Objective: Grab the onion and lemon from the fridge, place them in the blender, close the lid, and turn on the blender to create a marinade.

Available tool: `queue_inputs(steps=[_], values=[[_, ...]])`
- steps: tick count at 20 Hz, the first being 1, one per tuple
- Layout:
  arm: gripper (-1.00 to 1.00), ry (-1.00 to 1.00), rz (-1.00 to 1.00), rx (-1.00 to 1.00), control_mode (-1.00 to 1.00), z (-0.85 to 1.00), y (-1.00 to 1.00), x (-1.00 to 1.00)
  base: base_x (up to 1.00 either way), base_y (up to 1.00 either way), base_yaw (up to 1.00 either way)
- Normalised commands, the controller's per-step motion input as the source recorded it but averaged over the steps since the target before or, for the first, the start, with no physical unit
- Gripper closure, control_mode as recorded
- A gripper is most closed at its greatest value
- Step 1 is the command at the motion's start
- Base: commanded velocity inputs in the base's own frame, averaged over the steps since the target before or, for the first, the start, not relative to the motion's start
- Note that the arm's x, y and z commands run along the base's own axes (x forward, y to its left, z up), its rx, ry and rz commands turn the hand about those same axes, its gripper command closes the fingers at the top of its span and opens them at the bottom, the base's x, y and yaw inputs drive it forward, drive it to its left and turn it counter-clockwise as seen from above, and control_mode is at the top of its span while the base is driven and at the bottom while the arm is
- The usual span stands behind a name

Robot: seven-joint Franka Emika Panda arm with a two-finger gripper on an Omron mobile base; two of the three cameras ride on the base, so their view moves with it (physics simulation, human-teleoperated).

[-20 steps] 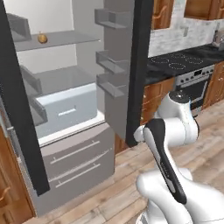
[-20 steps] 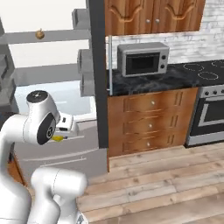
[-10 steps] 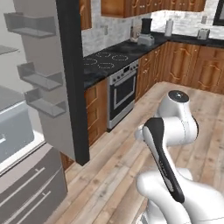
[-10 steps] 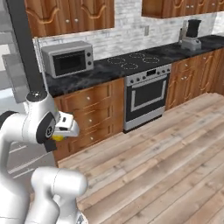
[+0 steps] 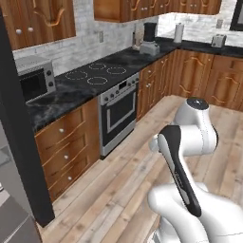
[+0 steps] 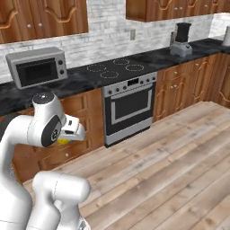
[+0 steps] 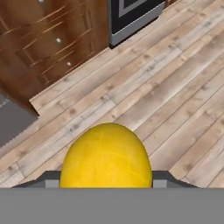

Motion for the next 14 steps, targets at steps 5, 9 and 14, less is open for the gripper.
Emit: queue_inputs(steps=[5,9,14], values=[[1.0,0.0,0.0,0.0,1.0,0.0,0.0,0.0,1.0,-0.82,0.2],[1.0,0.0,0.0,0.0,1.0,0.0,0.0,0.0,1.0,-0.81,0.22],[1.0,0.0,0.0,0.0,1.0,0.0,0.0,0.0,1.0,-0.81,0.2]])
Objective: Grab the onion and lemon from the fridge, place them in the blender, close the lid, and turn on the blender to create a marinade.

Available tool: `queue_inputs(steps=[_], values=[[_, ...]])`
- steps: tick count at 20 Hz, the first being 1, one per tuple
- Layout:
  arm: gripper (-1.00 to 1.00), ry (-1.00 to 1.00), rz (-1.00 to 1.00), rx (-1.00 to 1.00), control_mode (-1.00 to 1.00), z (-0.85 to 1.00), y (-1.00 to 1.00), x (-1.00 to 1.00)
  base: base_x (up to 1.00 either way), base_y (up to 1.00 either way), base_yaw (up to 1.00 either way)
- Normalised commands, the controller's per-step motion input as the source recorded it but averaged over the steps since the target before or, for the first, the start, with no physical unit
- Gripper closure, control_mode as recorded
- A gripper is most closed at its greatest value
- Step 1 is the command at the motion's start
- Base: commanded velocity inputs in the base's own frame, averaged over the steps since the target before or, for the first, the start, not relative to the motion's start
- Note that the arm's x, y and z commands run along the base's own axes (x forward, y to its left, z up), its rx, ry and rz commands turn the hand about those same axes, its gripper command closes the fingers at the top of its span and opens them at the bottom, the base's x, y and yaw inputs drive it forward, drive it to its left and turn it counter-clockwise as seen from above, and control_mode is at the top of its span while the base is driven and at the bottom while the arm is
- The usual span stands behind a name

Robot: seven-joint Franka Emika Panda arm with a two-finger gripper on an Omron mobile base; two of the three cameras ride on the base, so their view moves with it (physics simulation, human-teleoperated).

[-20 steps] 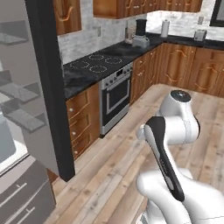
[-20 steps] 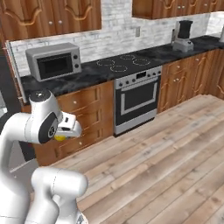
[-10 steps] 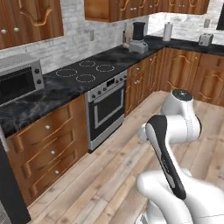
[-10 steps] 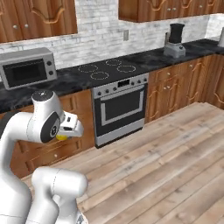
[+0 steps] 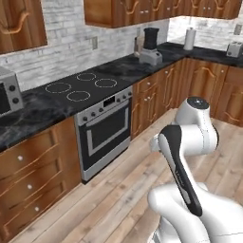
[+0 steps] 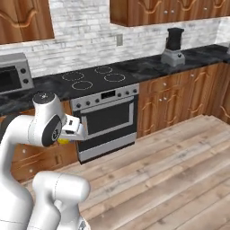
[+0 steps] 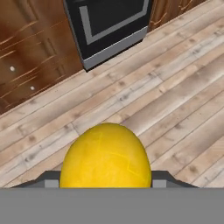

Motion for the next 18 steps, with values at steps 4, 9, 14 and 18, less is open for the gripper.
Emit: queue_inputs(steps=[4,9,14,18], values=[[1.0,0.0,0.0,0.0,1.0,0.0,0.0,0.0,1.0,-0.85,0.21],[1.0,0.0,0.0,0.0,1.0,0.0,0.0,0.0,1.0,-0.85,0.24],[1.0,0.0,0.0,0.0,1.0,0.0,0.0,0.0,1.0,-0.75,0.27],[1.0,0.0,0.0,0.0,1.0,0.0,0.0,0.0,1.0,-0.67,0.25]])
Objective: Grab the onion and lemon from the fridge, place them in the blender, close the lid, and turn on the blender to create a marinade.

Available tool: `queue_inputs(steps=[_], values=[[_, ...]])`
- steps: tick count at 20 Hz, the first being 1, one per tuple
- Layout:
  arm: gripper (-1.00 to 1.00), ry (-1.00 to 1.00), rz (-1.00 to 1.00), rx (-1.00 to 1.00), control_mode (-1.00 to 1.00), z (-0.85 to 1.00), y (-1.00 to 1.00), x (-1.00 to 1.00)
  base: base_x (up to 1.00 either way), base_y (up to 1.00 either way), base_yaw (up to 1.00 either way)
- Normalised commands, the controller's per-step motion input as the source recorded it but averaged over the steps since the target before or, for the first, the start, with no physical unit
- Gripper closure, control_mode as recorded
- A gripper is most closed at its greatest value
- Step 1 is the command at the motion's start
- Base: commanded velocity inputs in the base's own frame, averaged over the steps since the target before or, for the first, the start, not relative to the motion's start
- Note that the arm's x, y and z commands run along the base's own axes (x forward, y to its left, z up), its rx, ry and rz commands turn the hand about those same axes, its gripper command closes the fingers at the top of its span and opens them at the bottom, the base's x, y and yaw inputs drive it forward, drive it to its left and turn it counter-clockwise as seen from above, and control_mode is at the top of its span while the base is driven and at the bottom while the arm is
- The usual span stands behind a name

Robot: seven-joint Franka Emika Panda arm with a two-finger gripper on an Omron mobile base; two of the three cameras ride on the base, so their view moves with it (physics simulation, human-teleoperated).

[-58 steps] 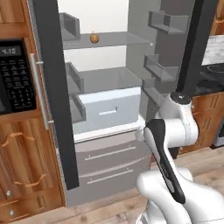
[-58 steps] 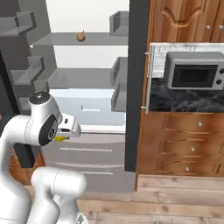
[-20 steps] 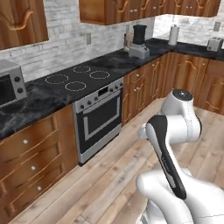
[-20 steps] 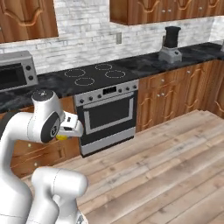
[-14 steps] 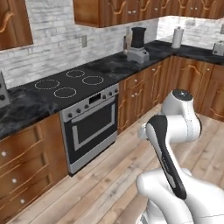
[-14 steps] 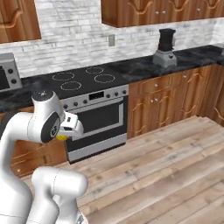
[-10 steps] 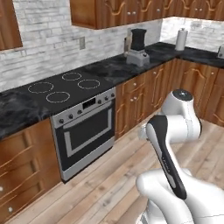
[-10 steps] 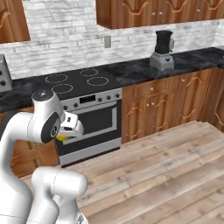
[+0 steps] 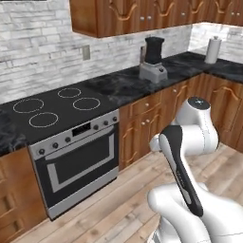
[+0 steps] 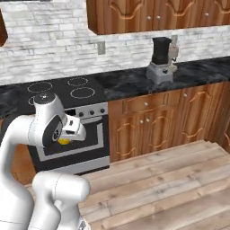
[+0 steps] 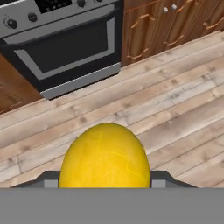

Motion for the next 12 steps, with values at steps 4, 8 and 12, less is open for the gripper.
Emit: queue_inputs(steps=[4,8,12], values=[[1.0,0.0,0.0,0.0,1.0,0.0,0.0,0.0,1.0,-0.67,0.23],[1.0,0.0,0.0,0.0,1.0,0.0,0.0,0.0,1.0,-0.67,0.24],[1.0,0.0,0.0,0.0,1.0,0.0,0.0,0.0,1.0,-0.69,0.25]])
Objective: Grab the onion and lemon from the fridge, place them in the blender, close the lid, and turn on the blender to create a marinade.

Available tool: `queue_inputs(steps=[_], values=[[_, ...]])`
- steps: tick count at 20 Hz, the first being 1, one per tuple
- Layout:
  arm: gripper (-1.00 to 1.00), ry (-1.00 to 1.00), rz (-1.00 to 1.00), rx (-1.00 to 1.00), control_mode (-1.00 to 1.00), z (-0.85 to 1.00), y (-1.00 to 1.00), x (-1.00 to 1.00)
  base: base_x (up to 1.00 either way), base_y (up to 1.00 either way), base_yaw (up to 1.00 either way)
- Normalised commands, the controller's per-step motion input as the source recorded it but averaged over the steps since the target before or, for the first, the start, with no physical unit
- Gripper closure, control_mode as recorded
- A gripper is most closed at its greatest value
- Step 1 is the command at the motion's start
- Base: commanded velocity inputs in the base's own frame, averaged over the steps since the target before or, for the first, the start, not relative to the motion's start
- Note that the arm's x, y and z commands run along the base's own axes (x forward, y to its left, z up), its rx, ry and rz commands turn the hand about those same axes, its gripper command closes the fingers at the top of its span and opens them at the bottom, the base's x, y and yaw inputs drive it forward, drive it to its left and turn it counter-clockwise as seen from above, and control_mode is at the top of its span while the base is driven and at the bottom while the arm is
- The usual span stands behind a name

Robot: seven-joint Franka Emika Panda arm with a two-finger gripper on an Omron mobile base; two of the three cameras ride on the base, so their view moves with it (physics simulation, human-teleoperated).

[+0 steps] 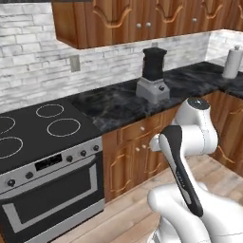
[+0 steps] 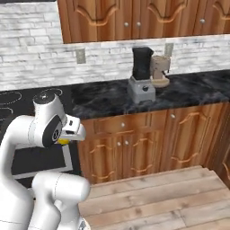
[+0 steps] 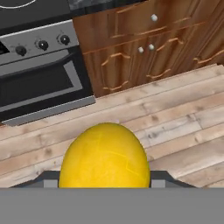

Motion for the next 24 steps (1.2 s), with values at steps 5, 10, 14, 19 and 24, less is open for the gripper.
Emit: queue_inputs(steps=[5,10,14,19,24], values=[[1.0,0.0,0.0,0.0,1.0,0.0,0.0,0.0,1.0,-0.66,0.25],[1.0,0.0,0.0,0.0,1.0,0.0,0.0,0.0,1.0,-0.55,0.27],[1.0,0.0,0.0,0.0,1.0,0.0,0.0,0.0,0.82,-0.54,0.29],[1.0,0.0,0.0,0.0,1.0,0.0,0.0,0.0,0.54,-0.55,0.29],[1.0,0.0,0.0,0.0,1.0,0.0,0.0,0.0,0.49,-0.39,0.23]])
